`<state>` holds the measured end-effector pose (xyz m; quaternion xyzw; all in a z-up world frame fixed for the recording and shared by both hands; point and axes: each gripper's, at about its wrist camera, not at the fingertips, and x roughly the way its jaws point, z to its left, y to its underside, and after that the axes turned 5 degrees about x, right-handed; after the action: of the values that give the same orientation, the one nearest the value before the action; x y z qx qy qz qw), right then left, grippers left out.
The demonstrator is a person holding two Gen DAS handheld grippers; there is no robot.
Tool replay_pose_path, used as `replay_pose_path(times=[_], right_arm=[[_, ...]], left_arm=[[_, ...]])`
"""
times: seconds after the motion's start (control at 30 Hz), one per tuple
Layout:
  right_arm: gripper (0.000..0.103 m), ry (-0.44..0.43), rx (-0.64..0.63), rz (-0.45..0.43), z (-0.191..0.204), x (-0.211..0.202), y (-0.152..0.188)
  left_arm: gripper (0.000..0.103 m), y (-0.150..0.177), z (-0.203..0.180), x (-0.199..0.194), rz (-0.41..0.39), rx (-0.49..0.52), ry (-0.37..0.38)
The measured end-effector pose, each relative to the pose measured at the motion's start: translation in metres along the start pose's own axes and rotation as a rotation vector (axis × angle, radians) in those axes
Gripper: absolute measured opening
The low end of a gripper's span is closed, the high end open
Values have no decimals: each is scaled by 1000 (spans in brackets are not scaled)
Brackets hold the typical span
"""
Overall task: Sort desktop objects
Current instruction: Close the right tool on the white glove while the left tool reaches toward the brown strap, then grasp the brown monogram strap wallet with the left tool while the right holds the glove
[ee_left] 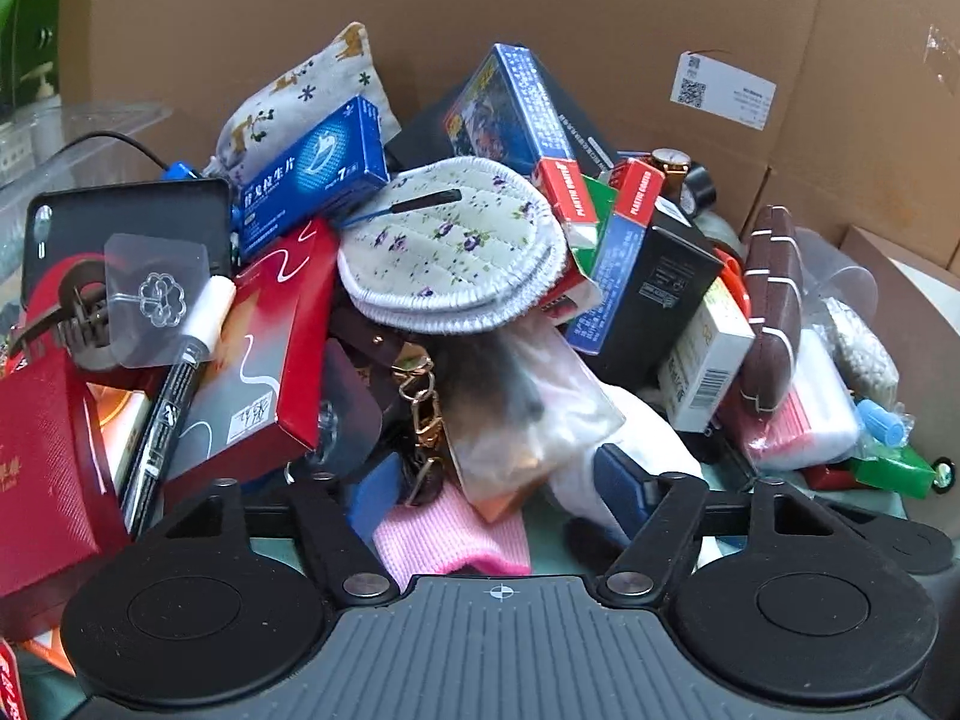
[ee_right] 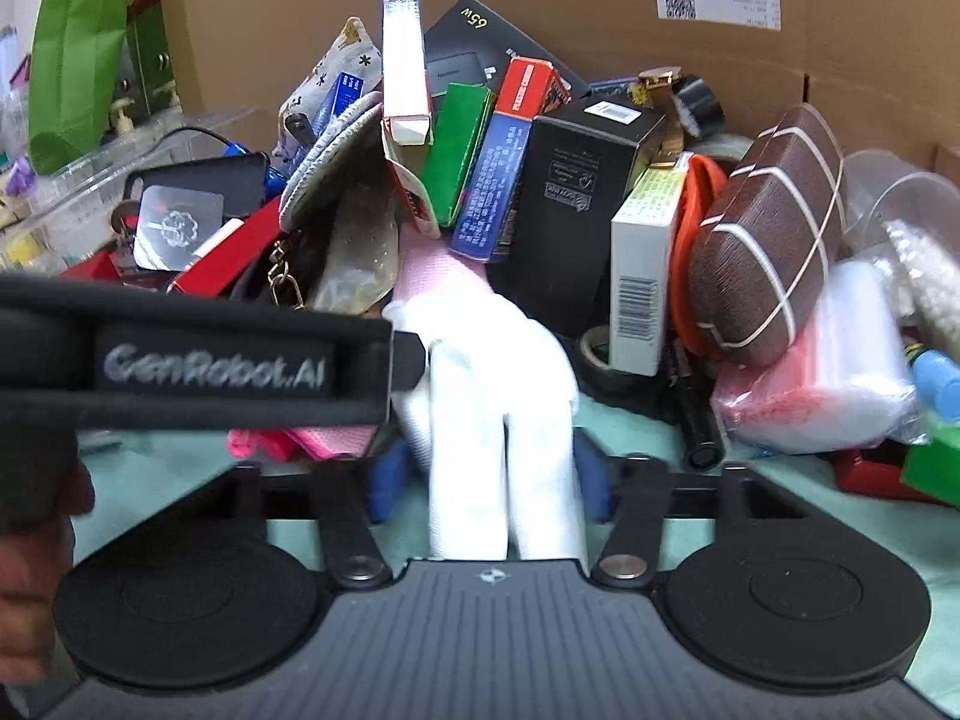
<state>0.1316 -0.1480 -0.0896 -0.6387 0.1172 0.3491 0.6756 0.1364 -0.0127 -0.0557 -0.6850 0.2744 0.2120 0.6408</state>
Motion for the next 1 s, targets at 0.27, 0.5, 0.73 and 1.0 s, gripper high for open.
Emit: replay_pose_path(times=[0.27,0.5,0.73,1.0], right_arm=[[13,-60,1,-4,3,-20,0],[11,-56,10,-19,0,-51,9],[11,-22,32,-36,-18,-83,22],[19,3,81,-13,-39,-99,35]], left_arm=[[39,9,1,-10,-11,0,-1],[8,24,3,-34,-33,6,-38],[7,38,1,-61,-52,37,-46],[24,67,-4,-83,16,66,40]])
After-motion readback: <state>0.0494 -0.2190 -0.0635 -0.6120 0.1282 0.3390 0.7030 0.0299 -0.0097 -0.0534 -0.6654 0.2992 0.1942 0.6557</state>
